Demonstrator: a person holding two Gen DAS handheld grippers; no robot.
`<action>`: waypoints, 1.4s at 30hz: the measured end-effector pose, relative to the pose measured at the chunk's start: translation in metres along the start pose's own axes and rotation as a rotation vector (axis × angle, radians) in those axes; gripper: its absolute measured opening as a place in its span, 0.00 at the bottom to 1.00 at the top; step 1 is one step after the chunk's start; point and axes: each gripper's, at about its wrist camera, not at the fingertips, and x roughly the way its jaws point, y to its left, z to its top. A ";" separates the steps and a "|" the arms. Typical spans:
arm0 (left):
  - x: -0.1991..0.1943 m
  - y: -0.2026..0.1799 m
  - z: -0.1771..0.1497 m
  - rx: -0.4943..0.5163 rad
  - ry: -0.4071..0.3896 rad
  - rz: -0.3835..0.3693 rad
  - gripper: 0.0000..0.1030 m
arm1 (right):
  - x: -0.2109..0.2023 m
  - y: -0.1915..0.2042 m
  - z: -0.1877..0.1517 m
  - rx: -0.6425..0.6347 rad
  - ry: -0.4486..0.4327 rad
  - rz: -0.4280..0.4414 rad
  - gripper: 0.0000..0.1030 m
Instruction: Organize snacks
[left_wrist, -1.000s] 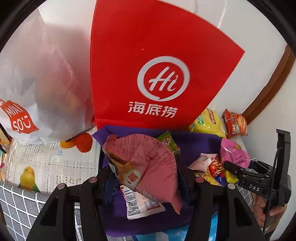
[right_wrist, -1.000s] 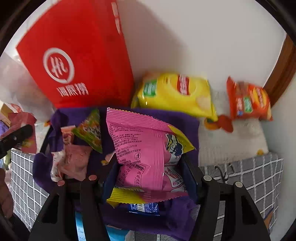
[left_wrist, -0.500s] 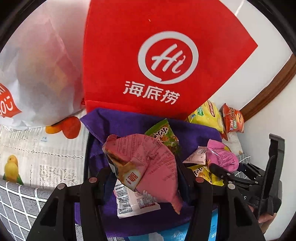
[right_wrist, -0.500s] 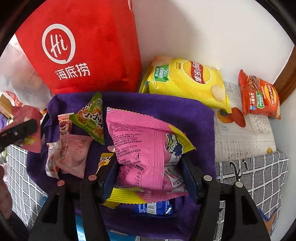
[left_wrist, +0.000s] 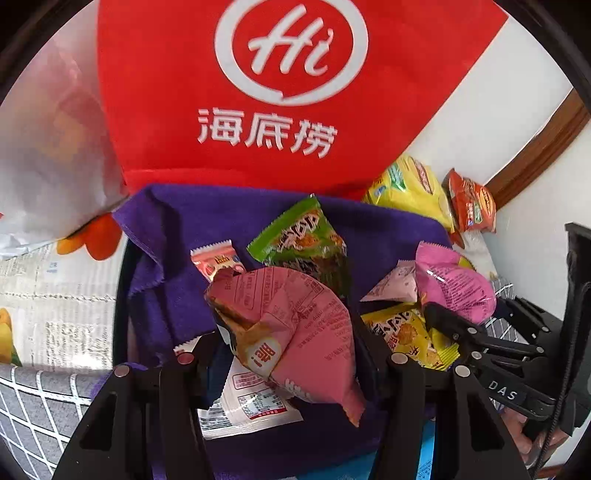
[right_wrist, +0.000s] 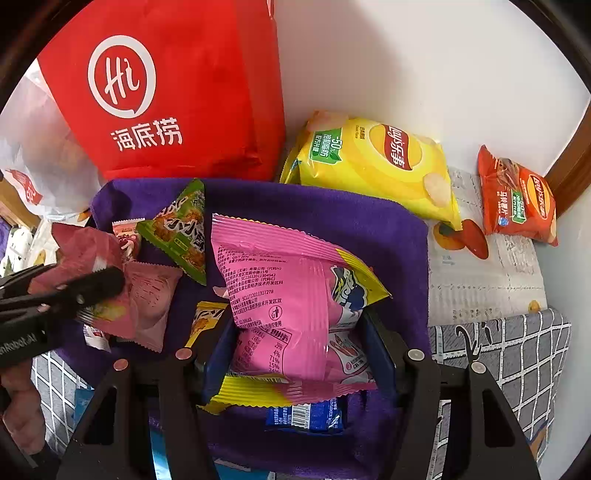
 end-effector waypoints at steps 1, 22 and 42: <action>0.003 -0.001 -0.001 0.000 0.006 0.004 0.53 | 0.000 0.000 0.000 -0.004 0.001 -0.003 0.63; 0.014 -0.003 -0.001 0.014 0.037 0.052 0.68 | -0.002 0.000 0.000 -0.002 0.023 -0.034 0.65; -0.032 -0.007 0.006 0.057 -0.063 0.083 0.95 | -0.039 -0.006 0.003 0.055 -0.085 0.009 0.81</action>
